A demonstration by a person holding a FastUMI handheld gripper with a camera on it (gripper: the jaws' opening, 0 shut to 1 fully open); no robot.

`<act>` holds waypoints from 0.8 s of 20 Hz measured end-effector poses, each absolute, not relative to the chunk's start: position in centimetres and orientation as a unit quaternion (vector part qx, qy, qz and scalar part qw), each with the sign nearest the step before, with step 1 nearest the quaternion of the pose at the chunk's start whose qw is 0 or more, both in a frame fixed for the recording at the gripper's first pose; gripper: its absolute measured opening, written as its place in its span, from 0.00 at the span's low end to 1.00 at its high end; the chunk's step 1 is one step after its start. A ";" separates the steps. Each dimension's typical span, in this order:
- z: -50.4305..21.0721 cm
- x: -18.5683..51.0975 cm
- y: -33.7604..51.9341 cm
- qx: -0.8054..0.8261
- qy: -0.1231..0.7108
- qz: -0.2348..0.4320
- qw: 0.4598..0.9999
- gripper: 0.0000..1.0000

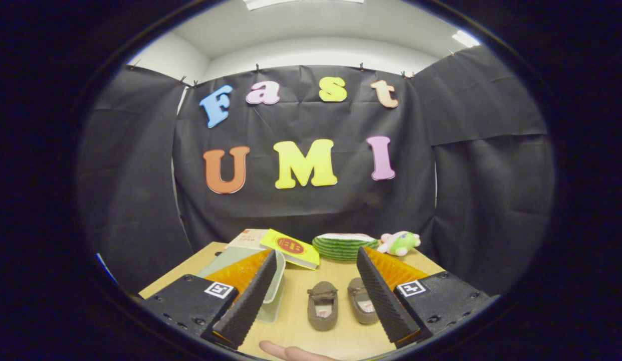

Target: Open the storage box then place both shoes into the box .Put the left shoe in first, then the right shoe, with the right side of both shoes facing outward in a uniform manner.

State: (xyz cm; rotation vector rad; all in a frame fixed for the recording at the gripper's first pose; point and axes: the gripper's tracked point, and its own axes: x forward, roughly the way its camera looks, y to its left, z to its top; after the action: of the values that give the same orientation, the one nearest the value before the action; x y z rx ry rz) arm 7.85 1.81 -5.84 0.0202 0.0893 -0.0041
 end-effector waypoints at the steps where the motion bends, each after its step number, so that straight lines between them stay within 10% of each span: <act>1: -6.5 9.0 2.0 0.013 0.056 0.002 0.998 1.00; 16: -18.9 25.1 8.4 0.138 0.279 0.162 0.937 0.99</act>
State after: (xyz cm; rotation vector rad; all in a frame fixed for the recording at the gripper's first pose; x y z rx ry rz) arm 25.15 8.41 -18.89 0.2829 0.5691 0.3308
